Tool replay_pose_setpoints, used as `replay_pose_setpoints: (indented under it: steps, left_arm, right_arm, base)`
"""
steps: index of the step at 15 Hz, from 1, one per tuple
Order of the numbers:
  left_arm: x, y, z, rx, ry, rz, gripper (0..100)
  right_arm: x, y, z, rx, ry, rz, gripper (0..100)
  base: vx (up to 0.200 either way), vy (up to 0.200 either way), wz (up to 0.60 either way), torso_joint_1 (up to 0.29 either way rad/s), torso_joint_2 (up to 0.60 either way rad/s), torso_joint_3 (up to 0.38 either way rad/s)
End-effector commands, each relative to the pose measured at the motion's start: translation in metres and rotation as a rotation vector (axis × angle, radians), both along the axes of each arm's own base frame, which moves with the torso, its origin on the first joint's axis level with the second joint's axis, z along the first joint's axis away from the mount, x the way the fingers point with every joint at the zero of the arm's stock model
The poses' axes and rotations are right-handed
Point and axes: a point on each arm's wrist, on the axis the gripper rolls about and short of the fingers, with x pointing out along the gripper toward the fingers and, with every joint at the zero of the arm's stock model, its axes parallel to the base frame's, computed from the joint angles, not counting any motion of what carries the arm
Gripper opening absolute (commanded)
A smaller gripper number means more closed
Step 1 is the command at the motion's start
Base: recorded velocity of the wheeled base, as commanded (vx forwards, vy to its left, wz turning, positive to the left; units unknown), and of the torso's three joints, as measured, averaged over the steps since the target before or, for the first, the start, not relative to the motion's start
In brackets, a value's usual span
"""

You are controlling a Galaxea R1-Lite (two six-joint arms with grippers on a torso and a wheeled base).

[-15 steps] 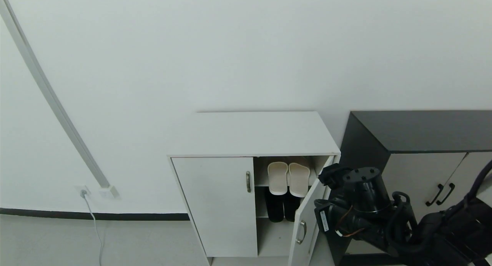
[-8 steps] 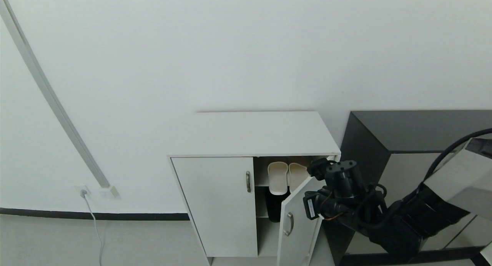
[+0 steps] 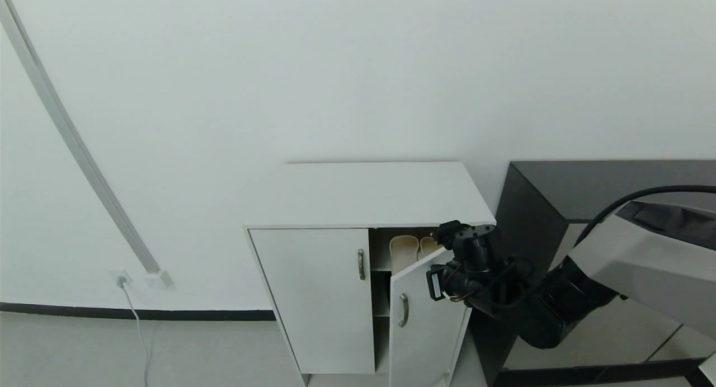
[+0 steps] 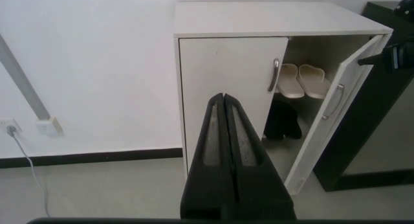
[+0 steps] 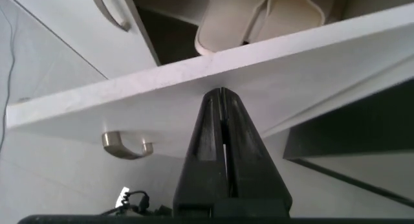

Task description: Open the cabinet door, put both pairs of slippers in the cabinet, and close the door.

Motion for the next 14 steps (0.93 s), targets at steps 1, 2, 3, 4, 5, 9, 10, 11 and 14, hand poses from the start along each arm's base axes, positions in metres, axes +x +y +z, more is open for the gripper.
replay_pose_setpoints:
  steps: [1,2,3,4,5,9,10,11,14]
  left_arm:
    - [0.000,0.000,0.000,0.000,0.001,0.000,0]
    - [0.000,0.000,0.000,0.000,0.001,0.000,0]
    - [0.000,0.000,0.000,0.000,0.001,0.000,0]
    - [0.000,0.000,0.000,0.000,0.001,0.000,0]
    - [0.000,0.000,0.000,0.000,0.001,0.000,0]
    - [0.000,0.000,0.000,0.001,0.000,0.000,0]
    - [0.000,0.000,0.000,0.000,0.001,0.000,0]
    - [0.000,0.000,0.000,0.000,0.001,-0.002,0]
    - [0.000,0.000,0.000,0.001,0.001,0.000,0]
  right_arm:
    - [0.013,0.009,-0.011,0.001,-0.004,-0.001,0]
    - [0.018,0.012,-0.010,-0.002,-0.020,0.005,0]
    - [0.023,0.015,-0.011,-0.004,-0.030,0.007,0]
    - [0.024,0.016,-0.012,-0.004,-0.035,0.010,0]
    - [0.029,0.019,-0.010,0.005,-0.048,0.008,0]
    - [0.038,0.023,-0.006,0.024,-0.076,0.003,0]
    - [0.040,0.024,-0.006,0.028,-0.081,0.002,0]
    - [0.043,0.024,-0.005,0.031,-0.086,0.000,0]
    - [0.050,0.025,-0.008,0.032,-0.087,-0.008,0]
  base:
    - [0.000,0.000,0.00,0.000,0.00,0.000]
    - [0.000,0.000,0.00,0.000,0.00,0.000]
    - [0.000,0.000,0.00,0.000,0.00,0.000]
    - [0.000,0.000,0.00,0.000,0.00,0.000]
    - [0.000,0.000,0.00,0.000,0.00,0.000]
    - [0.000,0.000,0.00,0.000,0.00,0.000]
    - [0.000,0.000,0.00,0.000,0.00,0.000]
    - [0.000,0.000,0.00,0.000,0.00,0.000]
    - [0.000,0.000,0.00,0.000,0.00,0.000]
